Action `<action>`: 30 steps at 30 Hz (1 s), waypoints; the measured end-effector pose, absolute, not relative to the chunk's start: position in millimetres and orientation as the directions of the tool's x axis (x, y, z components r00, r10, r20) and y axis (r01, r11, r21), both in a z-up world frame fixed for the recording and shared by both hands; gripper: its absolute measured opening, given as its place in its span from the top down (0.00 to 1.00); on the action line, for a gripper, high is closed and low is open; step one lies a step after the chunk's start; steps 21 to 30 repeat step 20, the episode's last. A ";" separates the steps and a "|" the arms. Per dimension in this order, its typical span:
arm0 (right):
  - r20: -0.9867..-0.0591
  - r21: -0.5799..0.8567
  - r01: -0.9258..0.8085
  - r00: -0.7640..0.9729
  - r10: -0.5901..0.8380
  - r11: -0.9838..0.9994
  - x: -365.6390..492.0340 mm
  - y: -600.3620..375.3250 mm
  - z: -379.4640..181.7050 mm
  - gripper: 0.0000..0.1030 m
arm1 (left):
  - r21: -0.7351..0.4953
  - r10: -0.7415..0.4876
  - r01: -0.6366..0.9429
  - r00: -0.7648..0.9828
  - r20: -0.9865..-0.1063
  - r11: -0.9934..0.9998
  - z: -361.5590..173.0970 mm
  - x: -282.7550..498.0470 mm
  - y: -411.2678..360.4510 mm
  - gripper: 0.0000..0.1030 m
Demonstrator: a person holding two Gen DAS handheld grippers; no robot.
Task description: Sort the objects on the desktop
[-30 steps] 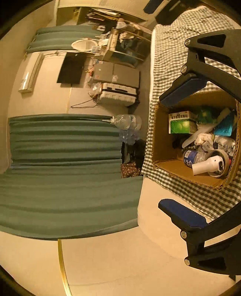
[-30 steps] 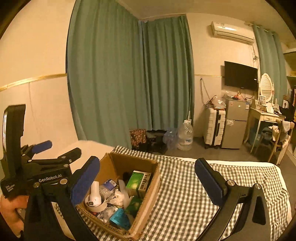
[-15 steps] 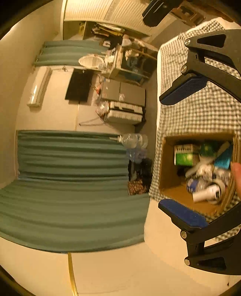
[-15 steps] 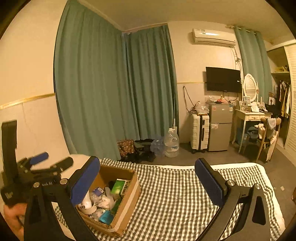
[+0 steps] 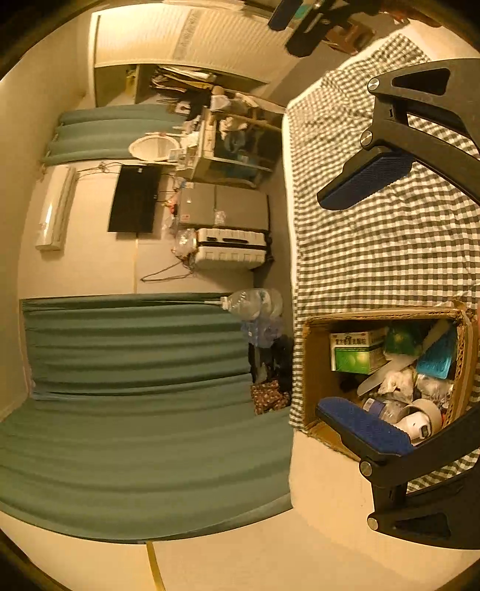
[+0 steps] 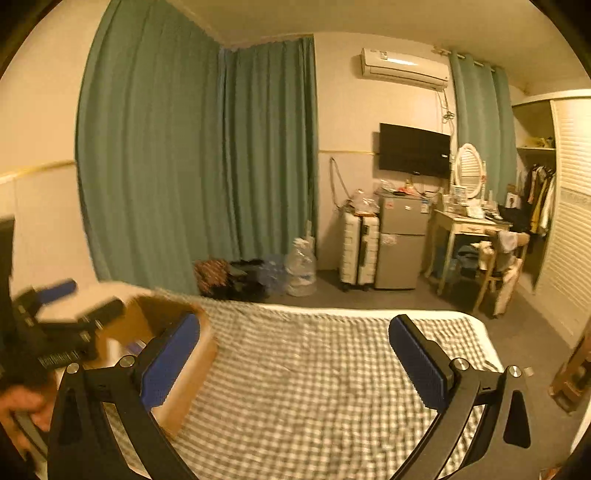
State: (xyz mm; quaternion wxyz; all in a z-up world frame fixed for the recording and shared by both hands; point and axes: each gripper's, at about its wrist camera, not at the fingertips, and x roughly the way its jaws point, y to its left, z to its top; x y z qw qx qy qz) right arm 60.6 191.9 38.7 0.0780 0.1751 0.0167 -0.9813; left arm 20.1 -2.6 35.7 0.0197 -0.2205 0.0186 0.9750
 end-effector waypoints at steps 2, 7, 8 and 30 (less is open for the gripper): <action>-0.356 0.012 0.129 -0.926 -0.125 -0.992 57.4 201.4 23.4 0.01 | 0.024 0.039 -0.055 -0.892 -0.451 -0.998 26.9 14.5 -1.4 0.00; -0.385 0.054 0.120 -0.913 -0.131 -0.991 46.5 208.9 3.3 0.01 | 0.041 0.037 -0.065 -0.873 -0.487 -0.997 7.0 3.5 8.3 0.00; -0.386 0.048 0.121 -0.913 -0.130 -0.991 45.3 208.0 1.9 0.01 | 0.043 0.037 -0.067 -0.869 -0.494 -0.997 3.9 2.0 9.8 0.00; -0.457 0.034 0.129 -0.880 -0.130 -0.991 33.1 200.3 -23.1 0.01 | 0.036 0.050 -0.081 -0.850 -0.525 -0.996 -9.1 2.3 15.1 0.00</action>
